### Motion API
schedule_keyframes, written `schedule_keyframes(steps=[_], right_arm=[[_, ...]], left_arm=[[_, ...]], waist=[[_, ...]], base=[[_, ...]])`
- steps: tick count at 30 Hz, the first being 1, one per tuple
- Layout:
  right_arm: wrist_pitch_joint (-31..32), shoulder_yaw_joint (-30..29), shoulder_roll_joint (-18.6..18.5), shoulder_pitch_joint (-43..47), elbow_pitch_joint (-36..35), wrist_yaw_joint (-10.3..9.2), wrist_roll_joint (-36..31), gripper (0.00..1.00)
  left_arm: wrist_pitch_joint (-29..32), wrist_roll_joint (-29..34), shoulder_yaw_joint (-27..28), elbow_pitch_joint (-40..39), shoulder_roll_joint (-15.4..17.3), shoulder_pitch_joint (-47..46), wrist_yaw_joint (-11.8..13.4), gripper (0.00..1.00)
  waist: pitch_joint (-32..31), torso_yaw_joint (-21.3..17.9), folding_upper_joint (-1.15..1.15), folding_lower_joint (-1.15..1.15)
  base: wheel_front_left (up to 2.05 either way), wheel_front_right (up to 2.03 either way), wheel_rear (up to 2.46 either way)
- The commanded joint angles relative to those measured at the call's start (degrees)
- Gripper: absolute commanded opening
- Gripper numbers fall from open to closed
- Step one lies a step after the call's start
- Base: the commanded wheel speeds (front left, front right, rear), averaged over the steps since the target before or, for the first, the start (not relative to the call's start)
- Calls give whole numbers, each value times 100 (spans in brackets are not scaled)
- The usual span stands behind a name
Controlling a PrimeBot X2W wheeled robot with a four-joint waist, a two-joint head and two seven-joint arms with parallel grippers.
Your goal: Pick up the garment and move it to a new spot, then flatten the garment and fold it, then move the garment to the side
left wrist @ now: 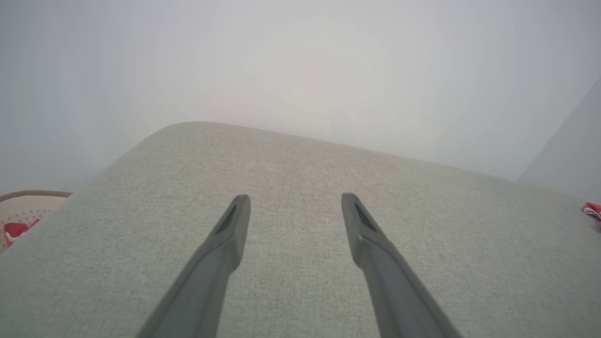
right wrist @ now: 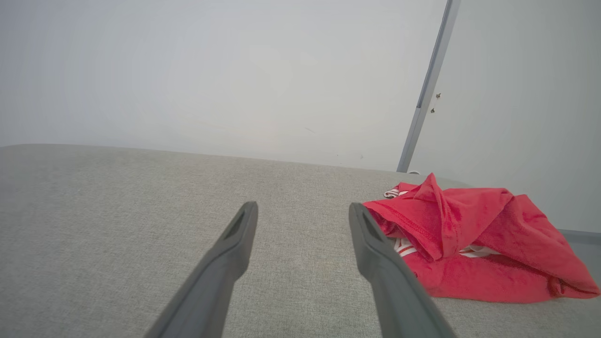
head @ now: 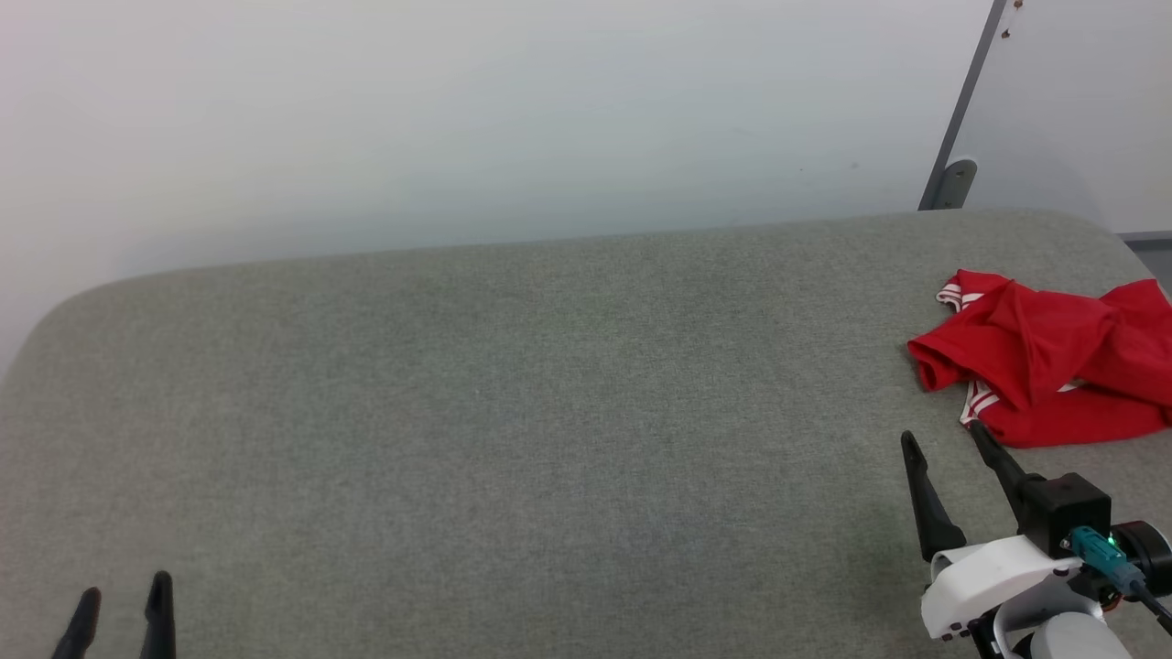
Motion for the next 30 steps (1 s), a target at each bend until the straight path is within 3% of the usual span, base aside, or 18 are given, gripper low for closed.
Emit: schedule_keyframes(steps=[1,5,6,12,30], right_arm=[[-24,3,-4,35,-32,-12,1,100],[-24,17,-4,105,-99,-12,-9,100],[0,30,-1,18,-91,0,0,0],[79,13,46,155,115,0,100,0],[562,-225,165,265,-189,-1,2112,0]], left_arm=[[4,62,62,6,-24,51,-45,100],[4,195,217,-14,-141,40,-65,100],[0,193,224,-3,-136,2,-51,0],[35,121,137,201,-404,-17,-51,0],[536,-1215,116,304,-797,-461,-100,0]], waist=[[-6,6,0,0],[-21,25,0,0],[-22,25,0,0],[-23,31,0,0],[5,81,0,0]], base=[[0,0,0],[0,0,0],[0,0,0],[0,0,0],[0,0,0]])
